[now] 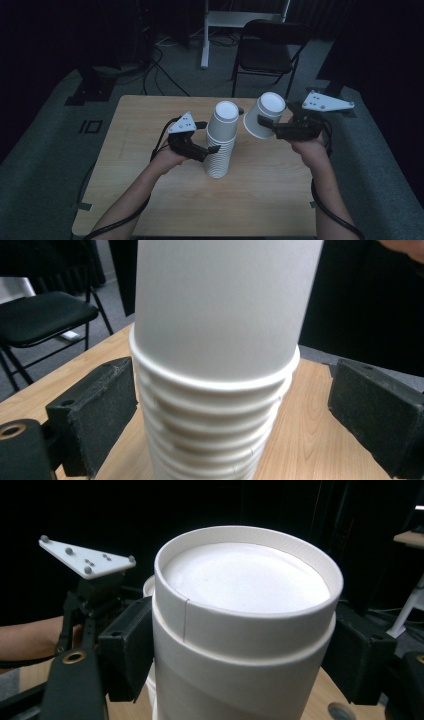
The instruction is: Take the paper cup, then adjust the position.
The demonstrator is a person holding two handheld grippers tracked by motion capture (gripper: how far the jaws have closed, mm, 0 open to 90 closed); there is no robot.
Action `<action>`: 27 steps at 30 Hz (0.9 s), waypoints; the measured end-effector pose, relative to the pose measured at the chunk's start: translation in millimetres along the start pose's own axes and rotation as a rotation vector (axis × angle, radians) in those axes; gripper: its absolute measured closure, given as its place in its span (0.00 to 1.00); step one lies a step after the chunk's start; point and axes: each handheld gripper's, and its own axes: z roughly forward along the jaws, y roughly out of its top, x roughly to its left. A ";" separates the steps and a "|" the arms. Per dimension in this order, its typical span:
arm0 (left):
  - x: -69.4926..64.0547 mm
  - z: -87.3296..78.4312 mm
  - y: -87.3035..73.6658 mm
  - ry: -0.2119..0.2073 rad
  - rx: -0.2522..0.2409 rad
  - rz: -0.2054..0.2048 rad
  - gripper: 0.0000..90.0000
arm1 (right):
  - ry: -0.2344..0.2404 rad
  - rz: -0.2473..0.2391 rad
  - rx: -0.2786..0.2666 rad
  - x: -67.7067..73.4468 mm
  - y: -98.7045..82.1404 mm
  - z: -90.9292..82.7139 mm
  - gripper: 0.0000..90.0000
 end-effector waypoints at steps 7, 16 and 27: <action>-11.2 -8.0 -14.0 0.021 0.005 -0.003 0.06 | -0.019 0.029 0.032 0.9 -32.1 1.9 0.25; -16.8 -12.9 -45.7 0.045 -0.024 -0.108 0.06 | -0.039 0.063 0.047 6.4 -68.3 3.9 0.25; -30.4 -7.9 -70.1 0.075 -0.021 -0.186 0.06 | -0.082 0.124 0.043 12.8 -107.5 10.3 0.25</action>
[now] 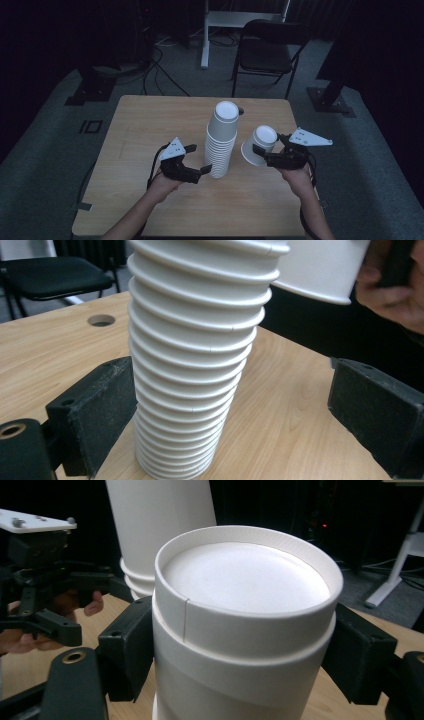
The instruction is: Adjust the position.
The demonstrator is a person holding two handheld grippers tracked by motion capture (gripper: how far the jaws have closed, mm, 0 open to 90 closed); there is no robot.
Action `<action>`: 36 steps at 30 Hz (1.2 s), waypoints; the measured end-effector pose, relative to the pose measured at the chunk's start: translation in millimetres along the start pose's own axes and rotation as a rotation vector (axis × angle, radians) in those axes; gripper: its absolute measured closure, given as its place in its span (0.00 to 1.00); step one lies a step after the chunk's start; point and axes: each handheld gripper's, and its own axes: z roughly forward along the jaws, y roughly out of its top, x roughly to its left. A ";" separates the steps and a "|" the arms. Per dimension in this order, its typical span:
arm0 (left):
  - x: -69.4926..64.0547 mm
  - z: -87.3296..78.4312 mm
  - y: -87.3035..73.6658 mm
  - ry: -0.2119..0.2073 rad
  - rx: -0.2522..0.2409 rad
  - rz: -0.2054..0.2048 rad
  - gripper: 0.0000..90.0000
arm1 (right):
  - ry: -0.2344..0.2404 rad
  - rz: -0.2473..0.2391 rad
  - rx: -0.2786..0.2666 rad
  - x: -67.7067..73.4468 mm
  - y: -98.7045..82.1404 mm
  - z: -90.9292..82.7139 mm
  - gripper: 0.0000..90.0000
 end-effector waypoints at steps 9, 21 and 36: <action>-12.8 10.0 -6.5 -0.015 0.003 -0.032 0.06 | -0.104 0.179 -0.081 -5.8 -24.9 4.3 0.25; -28.3 28.2 -13.6 -0.046 0.028 -0.026 0.06 | -0.197 0.371 -0.131 -10.1 -50.1 12.1 0.25; -44.8 51.2 -19.6 -0.102 0.024 -0.099 0.06 | -0.266 0.586 -0.224 -8.6 -71.6 7.8 0.25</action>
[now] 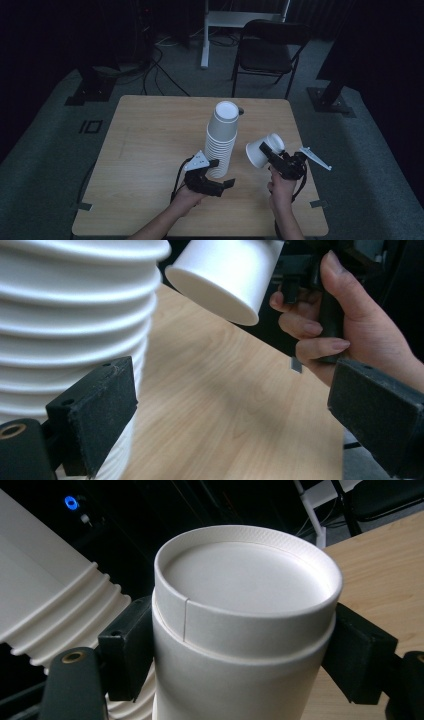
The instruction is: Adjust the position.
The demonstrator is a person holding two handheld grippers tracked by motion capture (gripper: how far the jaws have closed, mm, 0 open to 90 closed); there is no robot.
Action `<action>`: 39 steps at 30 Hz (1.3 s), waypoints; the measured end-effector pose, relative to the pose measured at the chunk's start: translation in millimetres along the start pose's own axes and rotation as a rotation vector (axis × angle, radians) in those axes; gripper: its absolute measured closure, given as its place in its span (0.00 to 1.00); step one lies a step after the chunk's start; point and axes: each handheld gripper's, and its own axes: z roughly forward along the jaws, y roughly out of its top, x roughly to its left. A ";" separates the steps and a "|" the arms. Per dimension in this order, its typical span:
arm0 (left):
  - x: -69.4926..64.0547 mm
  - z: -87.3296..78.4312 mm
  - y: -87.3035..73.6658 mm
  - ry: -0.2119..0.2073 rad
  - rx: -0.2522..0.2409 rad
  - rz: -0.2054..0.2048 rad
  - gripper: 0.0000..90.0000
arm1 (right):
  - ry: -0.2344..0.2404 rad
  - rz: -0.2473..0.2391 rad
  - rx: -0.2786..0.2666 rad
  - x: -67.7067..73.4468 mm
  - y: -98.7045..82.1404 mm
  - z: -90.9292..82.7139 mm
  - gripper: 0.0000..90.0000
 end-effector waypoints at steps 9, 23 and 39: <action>-7.4 12.4 -3.0 -0.032 0.008 -0.007 0.06 | 0.044 0.171 -0.001 -8.8 -9.0 -5.6 0.25; -21.7 32.5 -4.6 -0.021 0.025 0.057 0.07 | 0.084 0.145 0.009 10.3 -12.5 -7.6 0.25; -35.4 48.0 6.7 -0.019 -0.064 0.086 0.28 | 0.109 0.172 0.007 17.9 -13.4 -10.6 0.25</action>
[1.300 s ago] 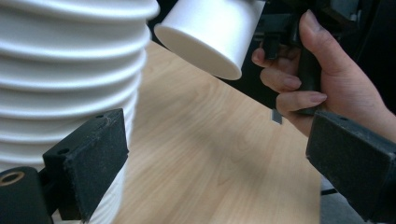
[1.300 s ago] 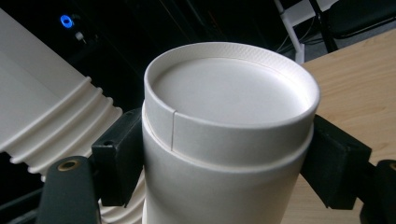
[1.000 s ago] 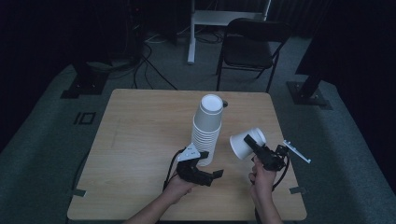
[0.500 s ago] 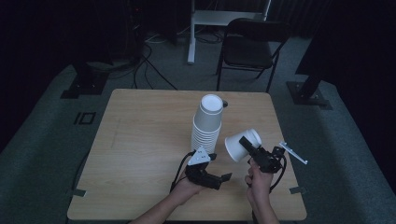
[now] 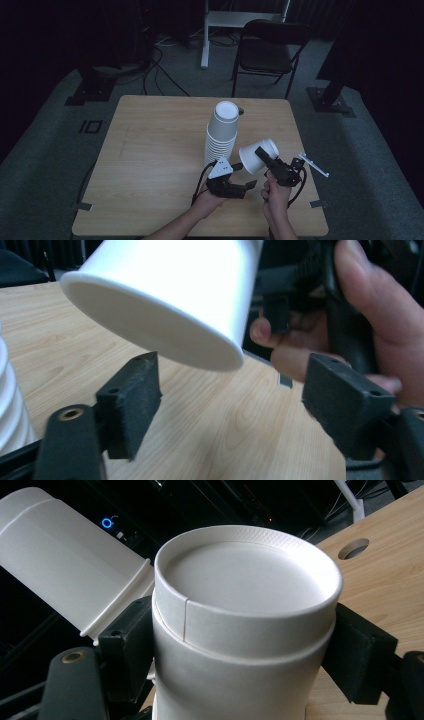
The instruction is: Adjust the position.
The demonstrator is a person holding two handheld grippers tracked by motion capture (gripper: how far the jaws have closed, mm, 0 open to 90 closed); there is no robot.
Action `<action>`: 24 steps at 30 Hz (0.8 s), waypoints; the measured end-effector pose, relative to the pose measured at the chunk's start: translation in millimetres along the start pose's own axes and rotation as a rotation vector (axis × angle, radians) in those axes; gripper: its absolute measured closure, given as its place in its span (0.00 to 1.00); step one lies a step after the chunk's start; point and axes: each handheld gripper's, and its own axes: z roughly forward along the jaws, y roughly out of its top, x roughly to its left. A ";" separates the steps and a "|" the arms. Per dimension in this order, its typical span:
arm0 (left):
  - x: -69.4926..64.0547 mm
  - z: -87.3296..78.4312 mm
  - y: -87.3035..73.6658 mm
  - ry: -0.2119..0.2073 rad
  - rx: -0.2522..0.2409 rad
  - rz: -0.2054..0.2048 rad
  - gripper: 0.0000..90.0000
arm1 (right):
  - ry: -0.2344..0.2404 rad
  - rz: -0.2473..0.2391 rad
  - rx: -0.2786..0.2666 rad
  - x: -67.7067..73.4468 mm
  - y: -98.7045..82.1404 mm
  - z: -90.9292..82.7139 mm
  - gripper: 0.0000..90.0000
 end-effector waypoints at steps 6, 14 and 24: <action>-2.7 1.3 4.9 0.011 -0.053 0.003 0.39 | 0.016 0.000 0.009 1.7 -0.8 0.3 0.25; -1.1 2.8 7.2 -0.007 -0.095 0.001 0.53 | 0.024 -0.016 0.004 1.7 0.8 0.2 0.25; 7.7 2.3 3.6 -0.137 -0.141 -0.017 0.79 | 0.068 -0.059 0.009 6.5 2.4 0.9 0.25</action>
